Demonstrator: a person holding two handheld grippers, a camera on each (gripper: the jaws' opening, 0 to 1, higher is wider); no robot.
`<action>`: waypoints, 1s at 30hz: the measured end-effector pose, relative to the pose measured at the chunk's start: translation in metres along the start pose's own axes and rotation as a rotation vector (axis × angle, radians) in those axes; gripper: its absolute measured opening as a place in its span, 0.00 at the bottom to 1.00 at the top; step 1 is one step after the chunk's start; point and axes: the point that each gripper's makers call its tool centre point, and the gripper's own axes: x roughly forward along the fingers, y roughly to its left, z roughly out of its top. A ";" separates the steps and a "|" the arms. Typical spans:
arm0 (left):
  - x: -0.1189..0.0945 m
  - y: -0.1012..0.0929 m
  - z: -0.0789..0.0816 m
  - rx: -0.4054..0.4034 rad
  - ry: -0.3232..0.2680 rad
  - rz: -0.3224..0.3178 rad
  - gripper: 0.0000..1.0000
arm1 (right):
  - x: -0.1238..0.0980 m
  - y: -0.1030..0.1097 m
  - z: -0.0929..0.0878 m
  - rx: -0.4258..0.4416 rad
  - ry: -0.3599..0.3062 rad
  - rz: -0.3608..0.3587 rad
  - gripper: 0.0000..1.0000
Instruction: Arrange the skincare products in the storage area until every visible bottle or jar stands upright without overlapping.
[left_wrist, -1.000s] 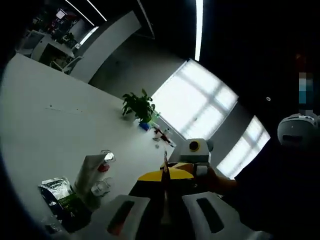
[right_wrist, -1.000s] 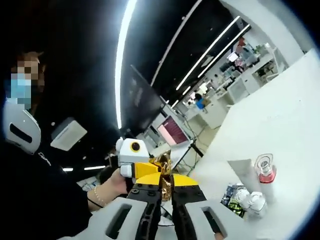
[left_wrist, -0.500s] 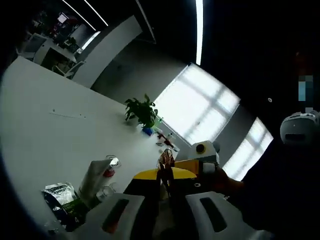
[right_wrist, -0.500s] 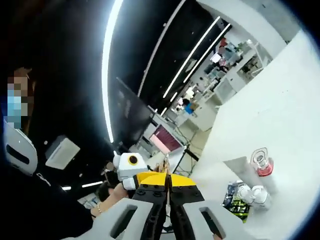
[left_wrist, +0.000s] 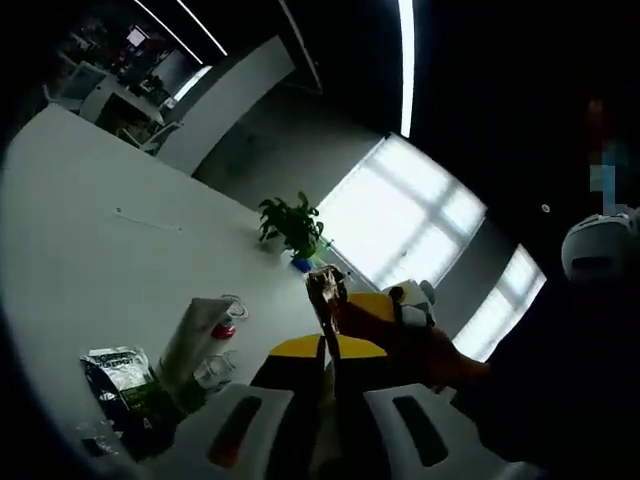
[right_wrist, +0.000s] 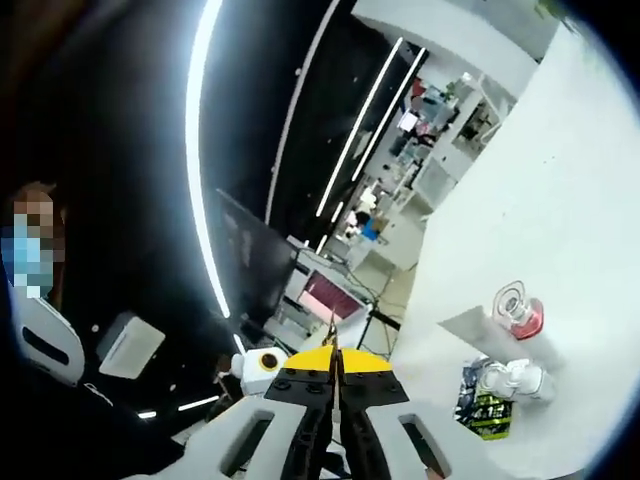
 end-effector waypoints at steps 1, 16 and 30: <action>0.000 0.002 0.001 -0.004 -0.010 0.006 0.00 | 0.000 -0.001 0.000 0.003 -0.002 -0.001 0.00; -0.008 0.023 0.008 -0.099 -0.062 0.060 0.00 | 0.009 -0.009 -0.014 -0.082 0.056 -0.035 0.00; -0.025 0.050 0.002 -0.161 -0.092 0.108 0.00 | 0.012 -0.026 -0.015 -0.163 0.065 -0.074 0.27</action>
